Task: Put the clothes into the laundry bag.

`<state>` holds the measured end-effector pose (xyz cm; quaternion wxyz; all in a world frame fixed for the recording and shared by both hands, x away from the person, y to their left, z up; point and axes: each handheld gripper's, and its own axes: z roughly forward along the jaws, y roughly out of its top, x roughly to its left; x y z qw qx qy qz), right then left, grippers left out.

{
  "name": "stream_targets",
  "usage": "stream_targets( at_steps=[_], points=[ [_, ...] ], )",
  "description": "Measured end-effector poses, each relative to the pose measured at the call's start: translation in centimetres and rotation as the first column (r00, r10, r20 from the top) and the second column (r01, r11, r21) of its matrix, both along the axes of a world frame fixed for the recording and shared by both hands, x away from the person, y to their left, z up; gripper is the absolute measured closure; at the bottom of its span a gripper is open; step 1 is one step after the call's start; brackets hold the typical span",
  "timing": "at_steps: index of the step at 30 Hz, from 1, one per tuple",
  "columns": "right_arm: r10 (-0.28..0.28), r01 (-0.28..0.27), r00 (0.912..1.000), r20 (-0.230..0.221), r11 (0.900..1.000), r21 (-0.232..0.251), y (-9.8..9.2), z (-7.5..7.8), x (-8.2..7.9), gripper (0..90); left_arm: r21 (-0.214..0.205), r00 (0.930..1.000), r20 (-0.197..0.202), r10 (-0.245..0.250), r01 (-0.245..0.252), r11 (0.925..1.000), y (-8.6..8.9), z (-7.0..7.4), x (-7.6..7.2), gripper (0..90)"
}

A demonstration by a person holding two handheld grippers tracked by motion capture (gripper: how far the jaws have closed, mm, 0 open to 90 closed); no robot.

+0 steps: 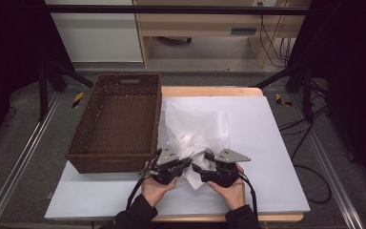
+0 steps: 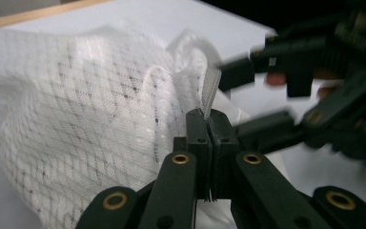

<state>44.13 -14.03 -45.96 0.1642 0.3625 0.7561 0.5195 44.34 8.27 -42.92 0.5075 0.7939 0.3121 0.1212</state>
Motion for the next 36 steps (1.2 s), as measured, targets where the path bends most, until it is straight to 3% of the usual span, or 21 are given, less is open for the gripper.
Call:
stream_targets(
  at_steps=[1,2,4,10,11,15,16,17,20,21,23,25,27,28,30,33,36],
  points=[
    [-0.004,0.006,0.999,0.044,0.9992,-0.04,0.2,-0.4,-0.3,41.9,-0.005,1.0,0.0,0.005,-0.005,1.0,0.2,0.1,0.1,89.0],
    [-0.001,0.004,0.9981,0.062,0.9988,-0.048,0.2,-0.6,-0.4,42.4,-0.002,0.9999,0.006,0.011,-0.011,0.9999,0.4,0.3,0.1,89.1],
    [0.011,-0.009,0.9987,0.05,0.9986,-0.053,0.1,-0.7,-0.5,42.7,0.009,0.9998,0.009,0.019,-0.019,0.9998,0.7,0.5,0.2,89.1],
    [-0.008,0.008,0.9975,0.07,1.0,0.001,-2.5,0.5,-1.8,37.6,0.05,0.9999,0.0,0.017,-0.017,0.9986,1.1,0.1,0.3,89.1],
    [-0.011,0.011,0.998,0.062,0.9999,-0.005,-2.9,0.4,-2.0,36.5,0.055,0.9999,0.001,0.015,-0.015,0.9984,1.0,0.0,0.2,89.0],
    [-0.005,0.003,0.9993,-0.038,0.999,-0.045,-3.3,-1.6,-1.7,34.6,0.084,0.9998,0.014,0.01,-0.011,0.9964,0.8,-0.3,0.3,89.0],
    [0.002,-0.003,0.9982,-0.059,0.9996,-0.027,-3.1,-2.0,-1.4,34.4,0.101,0.9997,0.022,0.01,-0.012,0.9948,0.7,-0.4,0.3,89.0],
    [0.004,-0.005,0.9974,-0.072,0.9998,-0.018,-2.9,-2.4,-1.0,34.5,0.115,0.9996,0.027,0.011,-0.014,0.9932,0.7,-0.5,0.3,89.0],
    [-0.013,0.008,0.995,-0.099,0.9986,-0.051,-2.4,-2.8,0.0,34.6,0.134,0.9997,0.022,0.007,-0.01,0.9909,0.6,-0.7,0.4,88.9],
    [-0.019,0.011,0.9914,-0.129,0.9979,-0.064,-2.2,-2.9,0.2,36.9,0.134,0.9997,0.022,0.007,-0.01,0.9909,0.6,-0.8,0.5,88.9],
    [-0.015,0.003,0.9893,-0.145,0.9968,-0.08,-2.0,-2.9,0.4,48.7,0.141,0.9999,0.013,0.01,-0.011,0.9899,0.6,-1.0,0.6,88.9],
    [-0.021,0.008,0.9911,-0.131,0.9952,-0.098,-1.9,-2.9,0.3,65.1,0.14,0.9999,0.007,0.011,-0.012,0.9901,0.6,-1.1,0.7,88.9],
    [-0.017,0.006,0.9961,-0.086,0.9918,-0.127,-1.8,-2.7,0.1,79.5,0.133,0.9999,0.006,0.013,-0.013,0.991,0.7,-0.9,0.6,88.9],
    [-0.011,0.002,0.9974,-0.071,0.9917,-0.129,-1.8,-2.5,0.0,82.5,0.127,0.9999,0.006,0.011,-0.012,0.9918,0.7,-0.7,0.6,89.0],
    [0.013,-0.015,0.9998,-0.015,0.9924,-0.122,-1.5,-1.8,-0.4,84.7,0.109,0.9999,0.013,0.002,-0.004,0.9941,0.8,0.0,0.3,89.1],
    [0.055,-0.049,0.9967,0.059,0.9937,-0.101,-0.2,-0.5,-0.9,85.2,0.066,0.9989,0.042,-0.019,0.016,0.9977,1.0,1.9,-0.3,89.2],
    [0.056,-0.049,0.995,0.083,0.9946,-0.091,1.6,-0.1,-0.2,85.3,0.056,0.9961,0.079,-0.04,0.036,0.9978,0.9,3.5,-1.1,89.3]
  ],
)
